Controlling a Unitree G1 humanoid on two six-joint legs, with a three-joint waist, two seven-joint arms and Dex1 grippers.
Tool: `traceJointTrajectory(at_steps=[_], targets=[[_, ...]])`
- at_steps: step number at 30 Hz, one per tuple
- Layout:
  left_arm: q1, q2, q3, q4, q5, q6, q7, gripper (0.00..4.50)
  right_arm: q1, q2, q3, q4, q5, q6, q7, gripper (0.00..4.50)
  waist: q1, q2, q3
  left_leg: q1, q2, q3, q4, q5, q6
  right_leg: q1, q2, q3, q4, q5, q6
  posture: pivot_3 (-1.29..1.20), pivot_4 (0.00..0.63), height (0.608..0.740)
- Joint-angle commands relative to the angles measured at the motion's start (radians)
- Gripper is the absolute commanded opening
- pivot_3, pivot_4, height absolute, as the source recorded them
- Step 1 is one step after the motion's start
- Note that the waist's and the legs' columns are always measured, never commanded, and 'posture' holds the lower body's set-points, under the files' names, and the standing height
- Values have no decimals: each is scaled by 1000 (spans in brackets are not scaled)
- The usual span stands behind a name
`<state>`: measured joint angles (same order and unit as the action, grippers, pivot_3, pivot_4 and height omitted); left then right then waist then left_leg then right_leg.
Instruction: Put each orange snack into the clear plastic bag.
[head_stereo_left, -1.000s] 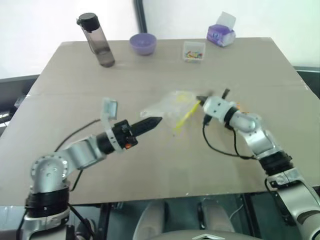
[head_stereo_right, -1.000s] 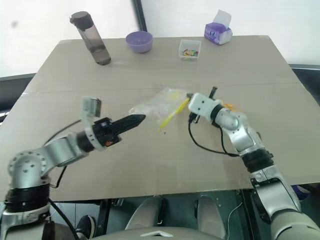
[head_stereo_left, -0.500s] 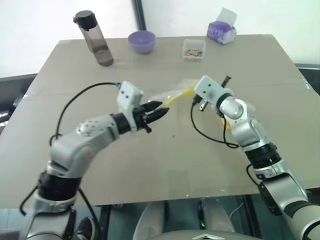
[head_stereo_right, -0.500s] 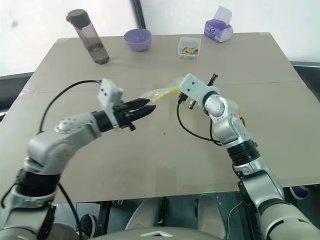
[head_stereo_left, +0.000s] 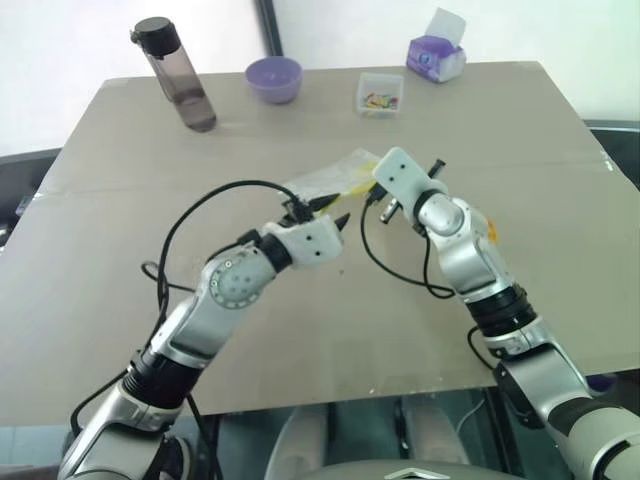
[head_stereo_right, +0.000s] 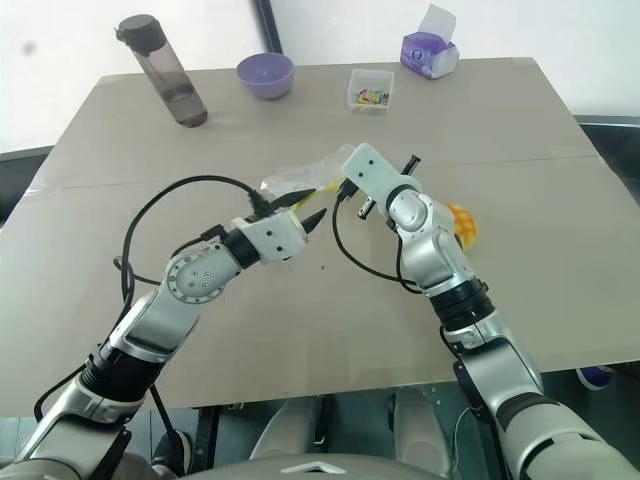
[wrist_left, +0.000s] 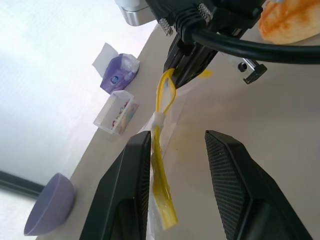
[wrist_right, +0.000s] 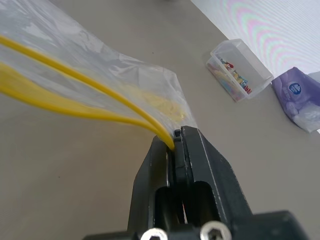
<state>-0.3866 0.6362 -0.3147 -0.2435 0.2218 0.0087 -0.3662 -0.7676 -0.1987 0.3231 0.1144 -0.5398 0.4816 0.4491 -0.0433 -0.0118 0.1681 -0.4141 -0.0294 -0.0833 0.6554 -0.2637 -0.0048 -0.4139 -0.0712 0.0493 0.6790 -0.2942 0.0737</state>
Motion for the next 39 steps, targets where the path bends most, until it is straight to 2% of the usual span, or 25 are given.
traceJointTrajectory(at_steps=[1, 9, 14, 24, 27, 39], targets=[[-9, -28, 53, -2, 56, -7, 40, 1814, -10, -5, 4, -44, 1, -6, -14, 0, -1, 0, 0, 0, 0, 0, 0, 0, 0, 0, 0, 0, 0, 0, 0, 0, 150, 740], [-23, -41, 73, 9, 131, 51, 4, 1814, -4, -12, 10, -48, 4, -7, -16, 0, -2, 0, 0, 0, 0, 0, 2, 0, 0, 0, 0, 0, 2, 0, 0, 0, 150, 740], [-73, -80, 59, -27, 149, 135, -51, 1814, -4, -1, 26, -51, -3, -3, -19, 0, -1, 0, 0, -1, 0, -2, 6, 0, 0, 1, 0, -2, 4, 0, 0, 0, 150, 740], [-49, -107, 31, -160, 270, 308, -125, 1814, -21, 115, 64, 21, -162, 142, -289, 0, -17, 0, 0, 0, 0, -2, 14, 0, 0, 1, 1, -2, 15, 0, 0, 0, 150, 740], [-41, -112, 33, -173, 320, 343, -116, 1814, -24, 133, 70, 22, -190, 177, -326, 0, -18, 0, 0, 0, 0, -3, 15, 1, -1, 1, 1, -2, 17, 0, 0, 0, 150, 740], [-71, -152, 23, -87, 392, 338, -98, 1814, -12, 142, 108, -24, -222, 203, -310, 0, -25, 0, 0, 0, 0, -3, 15, 1, -1, 1, 1, -3, 17, 0, 0, 0, 150, 740]])
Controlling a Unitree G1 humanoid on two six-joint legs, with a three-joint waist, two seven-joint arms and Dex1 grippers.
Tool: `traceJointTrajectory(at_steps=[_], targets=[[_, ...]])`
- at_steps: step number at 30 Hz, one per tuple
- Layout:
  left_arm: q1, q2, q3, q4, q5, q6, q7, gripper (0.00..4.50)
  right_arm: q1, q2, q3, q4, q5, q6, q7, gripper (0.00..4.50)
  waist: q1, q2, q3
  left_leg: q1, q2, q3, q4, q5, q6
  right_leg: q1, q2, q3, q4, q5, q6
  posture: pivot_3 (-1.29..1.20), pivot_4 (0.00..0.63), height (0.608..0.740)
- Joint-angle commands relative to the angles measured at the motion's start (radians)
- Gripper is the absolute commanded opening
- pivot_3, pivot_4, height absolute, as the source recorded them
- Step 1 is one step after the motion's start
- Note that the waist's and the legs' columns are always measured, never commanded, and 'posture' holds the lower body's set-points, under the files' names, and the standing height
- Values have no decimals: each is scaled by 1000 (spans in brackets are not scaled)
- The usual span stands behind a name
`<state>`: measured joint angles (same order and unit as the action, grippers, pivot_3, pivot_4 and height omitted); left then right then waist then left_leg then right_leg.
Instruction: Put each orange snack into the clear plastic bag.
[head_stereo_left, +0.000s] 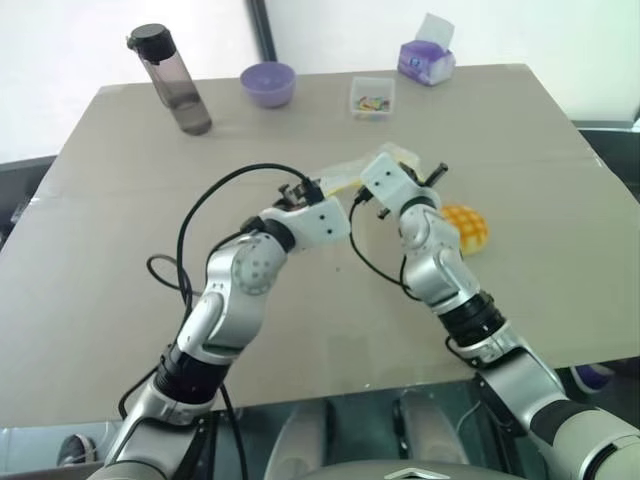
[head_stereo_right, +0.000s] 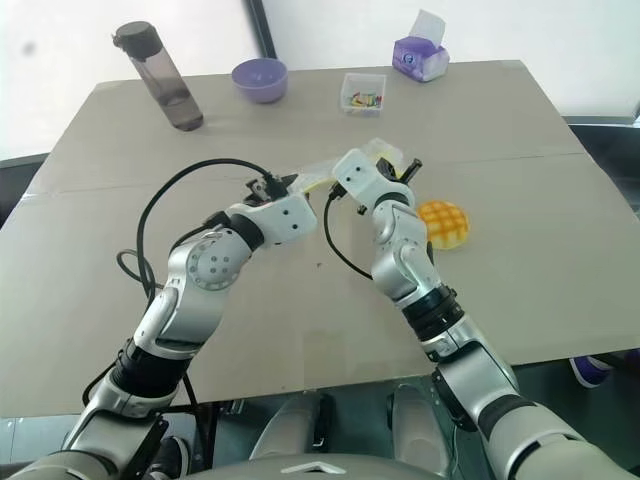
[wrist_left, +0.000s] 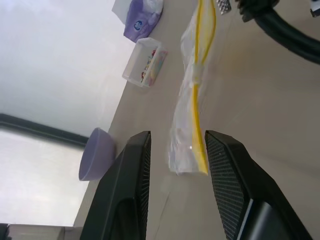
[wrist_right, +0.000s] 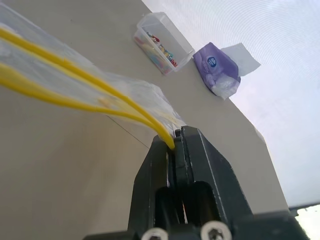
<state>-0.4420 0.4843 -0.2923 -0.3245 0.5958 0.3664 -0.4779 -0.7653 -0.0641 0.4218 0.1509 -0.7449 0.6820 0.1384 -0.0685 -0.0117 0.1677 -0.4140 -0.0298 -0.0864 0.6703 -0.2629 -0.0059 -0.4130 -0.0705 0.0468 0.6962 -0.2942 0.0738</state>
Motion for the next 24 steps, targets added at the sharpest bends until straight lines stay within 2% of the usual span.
traceJointTrajectory(at_steps=[1, 9, 12, 13, 14, 20, 22, 24], targets=[[-16, -1, 3, 0, 17, -25, 15, 1814, -14, 9, 10, -64, -16, 4, 4, 0, 0, 0, 0, 0, 0, 0, 0, 0, 0, 0, 0, 0, 0, 0, 0, 0, 150, 740], [-37, 3, 12, 57, 7, -83, 30, 1814, -14, 19, 13, -84, -8, 2, 14, 0, 0, 0, 0, 0, 0, 0, 0, 0, 0, 0, 0, 0, 0, 0, 0, 0, 150, 740], [-45, -4, 16, 72, 3, -96, 35, 1080, -12, 20, 13, -87, -8, 3, 17, 0, 0, 0, 0, 0, 0, 0, 0, 0, 0, 0, 0, 0, 0, 0, 0, 0, 150, 740], [-46, -5, 16, 75, 2, -99, 36, 702, -11, 20, 13, -88, -8, 3, 18, 0, 0, 0, 0, 0, 0, 0, 0, 0, 0, 0, 0, 0, 0, 0, 0, 0, 150, 740], [-45, -6, 16, 78, 2, -102, 37, 118, -11, 21, 14, -89, -7, 3, 20, 0, 0, 0, 0, 0, 0, 0, 0, 0, 0, 0, 0, 0, 0, 0, 0, 0, 150, 740], [-47, -19, 10, 96, 6, -112, 42, 51, 0, 31, -2, -99, 23, 6, 40, 0, 0, 0, 0, 0, 0, 0, 0, 0, 0, 0, 0, 0, 0, 0, 0, 0, 150, 740], [-50, -26, 8, 106, 10, -111, 48, 51, 14, 60, -51, -99, 97, 23, 70, 0, -1, 0, 0, 0, 0, 0, 0, 0, 0, 0, 0, 0, 0, 0, 0, 0, 150, 740], [-51, -37, 9, 114, 11, -105, 54, 0, 19, 46, -51, -112, 111, 21, 101, 614, 0, 0, -1, 0, 0, 0, 0, 0, 0, 0, 0, 0, 0, 0, 0, 0, 150, 740]])
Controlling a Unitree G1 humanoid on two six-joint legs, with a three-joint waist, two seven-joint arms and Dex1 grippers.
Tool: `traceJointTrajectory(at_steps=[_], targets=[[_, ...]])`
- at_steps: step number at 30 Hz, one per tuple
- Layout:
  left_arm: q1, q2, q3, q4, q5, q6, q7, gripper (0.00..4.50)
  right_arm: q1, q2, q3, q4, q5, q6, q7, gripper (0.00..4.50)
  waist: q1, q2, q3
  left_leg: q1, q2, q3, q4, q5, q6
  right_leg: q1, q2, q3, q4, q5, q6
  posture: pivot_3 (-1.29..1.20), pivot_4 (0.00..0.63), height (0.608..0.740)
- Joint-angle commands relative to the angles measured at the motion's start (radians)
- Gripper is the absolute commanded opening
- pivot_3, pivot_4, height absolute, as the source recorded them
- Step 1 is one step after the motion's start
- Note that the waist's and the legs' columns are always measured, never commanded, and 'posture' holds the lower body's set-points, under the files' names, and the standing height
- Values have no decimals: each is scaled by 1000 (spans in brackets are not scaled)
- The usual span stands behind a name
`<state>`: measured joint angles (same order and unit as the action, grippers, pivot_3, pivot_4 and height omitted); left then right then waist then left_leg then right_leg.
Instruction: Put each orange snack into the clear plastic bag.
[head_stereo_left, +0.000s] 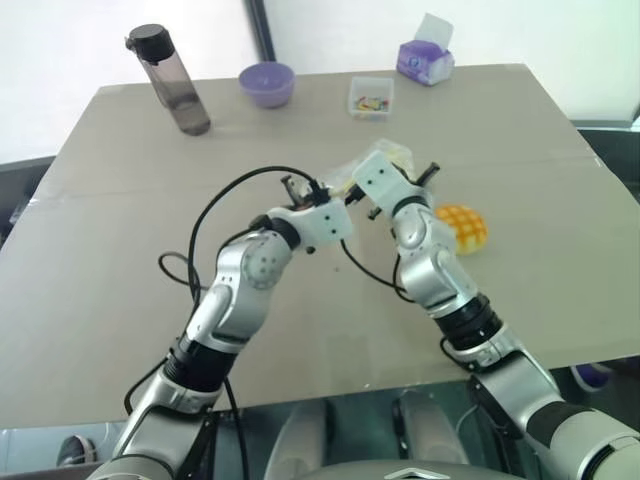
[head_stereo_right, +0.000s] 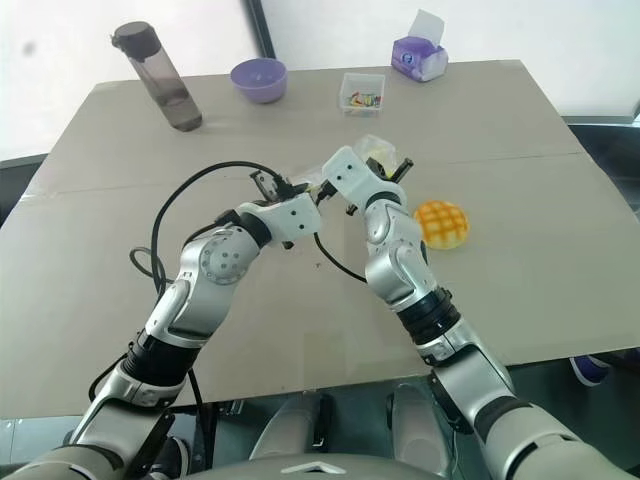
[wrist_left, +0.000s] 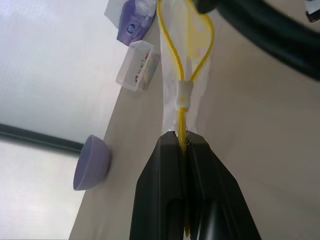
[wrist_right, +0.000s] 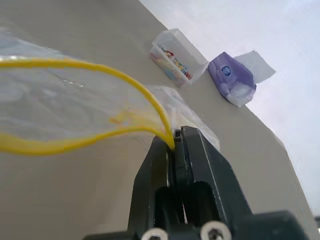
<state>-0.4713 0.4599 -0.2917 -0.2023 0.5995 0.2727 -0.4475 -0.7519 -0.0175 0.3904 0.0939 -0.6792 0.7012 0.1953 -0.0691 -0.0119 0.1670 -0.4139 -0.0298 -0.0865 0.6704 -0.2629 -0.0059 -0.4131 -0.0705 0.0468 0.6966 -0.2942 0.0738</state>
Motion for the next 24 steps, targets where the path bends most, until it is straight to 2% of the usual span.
traceJointTrajectory(at_steps=[1, 4, 5, 7, 12, 15, 17, 18, 19, 24], targets=[[-23, -18, 9, -4, 6, -9, 27, 0, 10, -10, -13, -66, 50, -4, 61, 879, 1, 0, 0, 0, 0, 0, 0, 0, 0, 0, 0, 0, 0, 0, 0, 0, 150, 740], [-26, -33, 13, 4, 4, -2, 34, 0, 25, -22, -17, -98, 55, 2, 65, 2322, 1, 0, 0, 0, 0, 0, 0, 0, 0, 0, 0, 0, 0, 0, 0, 0, 150, 740], [-28, -35, 13, 7, 4, -1, 34, 0, 28, -32, -16, -110, 53, 5, 71, 2678, 1, 0, 0, 0, 0, 0, 0, 0, 0, 0, 0, 0, 0, 0, 0, 0, 150, 740], [-27, -44, 17, 12, -1, 3, 37, 0, 45, -69, -8, -154, 72, 6, 130, 3720, 1, 0, 0, 0, 0, 0, 0, 0, 0, 0, 0, 0, 0, 0, 0, 0, 150, 740], [-30, -50, 23, 30, -8, 0, 35, 0, 90, -138, -40, -294, 135, 55, 259, 3720, 2, 0, 0, 0, 0, 0, 0, 0, 0, 0, 0, 0, 0, 0, 0, 0, 150, 740], [-33, -53, 30, 41, -15, -3, 36, 0, 103, -185, -89, -396, 195, 117, 341, 3720, 0, 0, 0, 0, 0, 0, 0, 0, 0, 0, 0, 0, 0, 0, 0, 0, 150, 740], [-32, -57, 31, 46, -24, -3, 35, 0, 105, -170, -159, -460, 282, 180, 385, 3720, 2, 0, 0, 0, 0, 0, 1, 0, 0, 0, 0, 0, 0, 0, 0, 0, 150, 740], [-30, -59, 31, 47, -28, -2, 34, 0, 104, -158, -187, -483, 319, 208, 398, 3221, 2, 0, 0, 0, 0, 0, 1, 0, 0, 0, 0, 0, 0, 0, 0, 0, 150, 740], [-29, -60, 31, 47, -29, -3, 35, 0, 103, -149, -214, -504, 352, 235, 407, 2981, 2, 0, 0, 0, 0, 0, 1, 0, 0, 0, 0, 0, 0, 0, 0, 0, 150, 740], [-23, -63, 29, 42, -34, -5, 36, 0, 86, -71, -284, -523, 473, 345, 388, 710, 1, 0, -1, 0, 0, 0, 1, 0, 0, 0, 0, 0, 1, 0, 0, 0, 150, 740]])
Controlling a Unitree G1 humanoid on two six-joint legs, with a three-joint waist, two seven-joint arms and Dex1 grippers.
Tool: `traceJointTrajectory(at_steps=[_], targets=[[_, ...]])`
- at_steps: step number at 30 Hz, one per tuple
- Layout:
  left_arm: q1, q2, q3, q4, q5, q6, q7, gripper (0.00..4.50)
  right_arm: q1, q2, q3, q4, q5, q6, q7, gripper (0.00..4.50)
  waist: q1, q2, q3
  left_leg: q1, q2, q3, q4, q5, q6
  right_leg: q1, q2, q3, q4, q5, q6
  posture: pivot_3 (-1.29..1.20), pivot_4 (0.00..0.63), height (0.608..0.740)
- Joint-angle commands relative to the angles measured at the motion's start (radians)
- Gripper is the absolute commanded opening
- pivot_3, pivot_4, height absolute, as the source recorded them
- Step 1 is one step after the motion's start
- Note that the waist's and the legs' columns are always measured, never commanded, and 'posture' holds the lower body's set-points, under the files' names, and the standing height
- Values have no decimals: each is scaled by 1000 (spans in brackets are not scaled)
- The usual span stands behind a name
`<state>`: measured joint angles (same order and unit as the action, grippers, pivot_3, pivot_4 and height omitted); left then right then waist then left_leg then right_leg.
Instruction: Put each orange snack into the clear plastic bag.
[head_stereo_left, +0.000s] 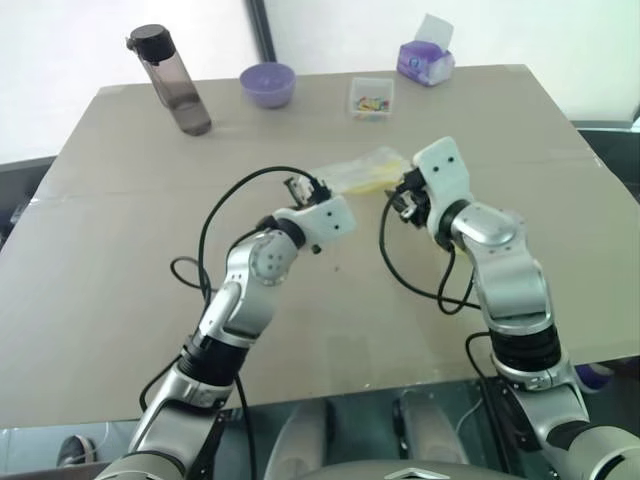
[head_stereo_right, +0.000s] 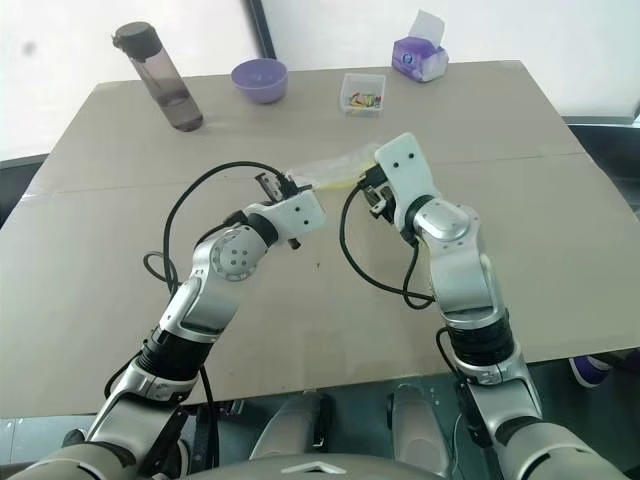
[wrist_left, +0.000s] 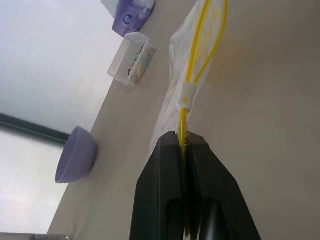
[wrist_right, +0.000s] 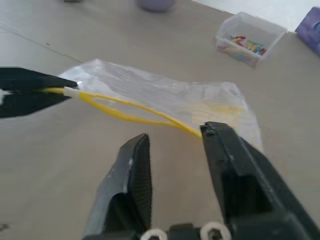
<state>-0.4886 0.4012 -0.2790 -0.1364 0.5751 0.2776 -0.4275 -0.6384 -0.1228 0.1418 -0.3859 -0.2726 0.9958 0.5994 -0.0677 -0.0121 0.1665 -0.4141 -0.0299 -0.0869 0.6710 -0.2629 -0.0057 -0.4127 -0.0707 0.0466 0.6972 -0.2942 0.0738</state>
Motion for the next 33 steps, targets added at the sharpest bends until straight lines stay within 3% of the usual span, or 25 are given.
traceJointTrajectory(at_steps=[1, 20, 33], targets=[[-6, -5, 18, -23, -12, -10, 16, 0, -33, 45, -41, -41, 82, 62, -27, 89, 0, 0, 0, 0, 0, 0, 0, 0, 0, 0, 0, 0, 0, 0, 0, 0, 150, 740], [11, 15, 2, -61, -45, -54, -11, 0, -77, 85, -50, 154, 240, -25, -211, 34, 0, 0, 0, 0, 0, 0, 0, 0, 0, 0, 0, 0, 0, 0, 0, 0, 150, 740], [13, 23, 3, -53, -33, -52, -6, 0, -102, 37, -24, 77, 330, 55, -199, 34, 0, 0, 0, 0, 0, 0, 0, 0, 0, 0, 0, 0, 0, 0, 0, 0, 150, 740]])
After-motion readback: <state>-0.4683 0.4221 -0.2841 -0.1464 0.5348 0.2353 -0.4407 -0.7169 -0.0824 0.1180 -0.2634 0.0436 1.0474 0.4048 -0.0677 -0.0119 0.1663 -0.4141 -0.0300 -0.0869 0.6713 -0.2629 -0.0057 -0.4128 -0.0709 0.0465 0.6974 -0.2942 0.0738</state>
